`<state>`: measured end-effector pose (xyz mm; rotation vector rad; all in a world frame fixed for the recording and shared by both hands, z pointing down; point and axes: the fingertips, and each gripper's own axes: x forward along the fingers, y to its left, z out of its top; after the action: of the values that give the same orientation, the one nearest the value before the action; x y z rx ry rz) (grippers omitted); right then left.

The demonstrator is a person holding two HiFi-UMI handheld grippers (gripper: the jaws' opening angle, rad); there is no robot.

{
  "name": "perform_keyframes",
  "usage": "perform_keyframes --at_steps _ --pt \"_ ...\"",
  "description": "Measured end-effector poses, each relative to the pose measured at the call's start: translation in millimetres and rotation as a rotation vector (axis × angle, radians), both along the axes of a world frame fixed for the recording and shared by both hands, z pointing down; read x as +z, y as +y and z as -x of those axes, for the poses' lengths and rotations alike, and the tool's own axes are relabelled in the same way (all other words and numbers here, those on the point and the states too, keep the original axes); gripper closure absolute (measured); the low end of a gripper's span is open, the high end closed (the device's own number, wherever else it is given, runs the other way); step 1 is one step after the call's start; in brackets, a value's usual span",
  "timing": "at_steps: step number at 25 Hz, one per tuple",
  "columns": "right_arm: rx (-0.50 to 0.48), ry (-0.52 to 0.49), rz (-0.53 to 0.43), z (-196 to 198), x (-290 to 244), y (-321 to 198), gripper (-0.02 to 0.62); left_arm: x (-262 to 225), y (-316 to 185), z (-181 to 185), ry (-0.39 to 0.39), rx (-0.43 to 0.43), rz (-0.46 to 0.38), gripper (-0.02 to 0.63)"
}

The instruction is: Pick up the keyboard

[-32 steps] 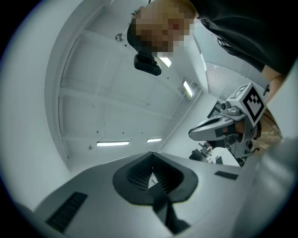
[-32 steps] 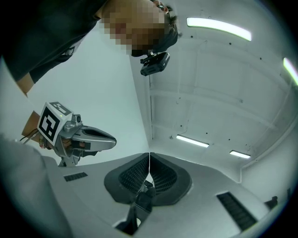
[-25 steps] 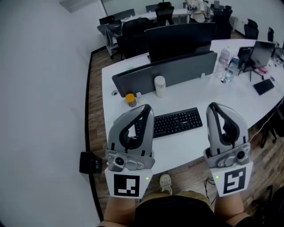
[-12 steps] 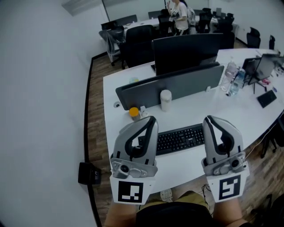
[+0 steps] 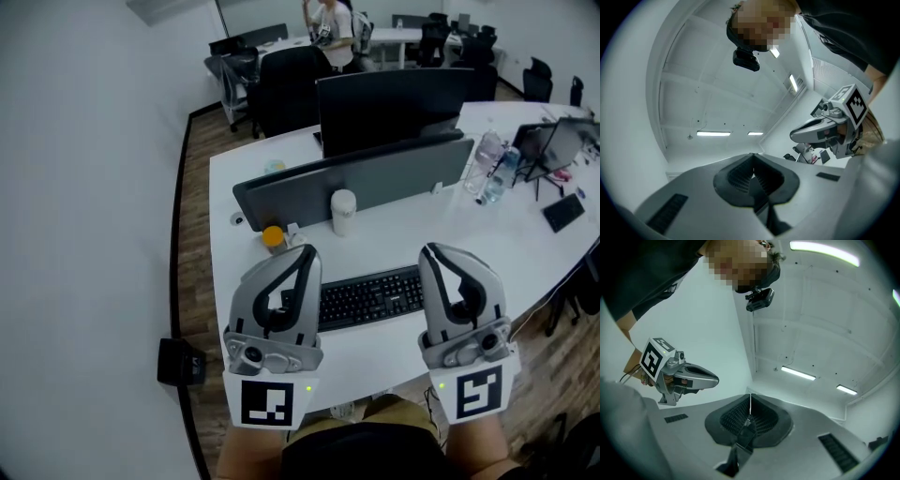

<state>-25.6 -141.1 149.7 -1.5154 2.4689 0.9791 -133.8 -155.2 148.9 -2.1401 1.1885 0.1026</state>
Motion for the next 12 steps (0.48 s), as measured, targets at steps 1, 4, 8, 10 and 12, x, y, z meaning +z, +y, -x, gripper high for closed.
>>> perform_keyframes --at_steps 1,4,8,10,12 --pt "-0.006 -0.001 0.003 -2 1 -6 0.563 1 -5 -2 -0.005 -0.009 0.006 0.598" --pt "-0.037 -0.005 0.024 -9 4 -23 0.563 6 -18 -10 -0.019 -0.036 0.033 0.598" --pt "-0.074 -0.027 0.050 -21 12 -44 0.563 16 -33 -18 -0.024 -0.069 0.063 0.598" --pt "-0.092 -0.027 0.074 -27 22 -53 0.563 23 -41 -24 -0.021 -0.082 0.078 0.598" --pt "-0.109 -0.026 0.097 -34 30 -62 0.563 28 -47 -33 -0.011 -0.090 0.091 0.598"
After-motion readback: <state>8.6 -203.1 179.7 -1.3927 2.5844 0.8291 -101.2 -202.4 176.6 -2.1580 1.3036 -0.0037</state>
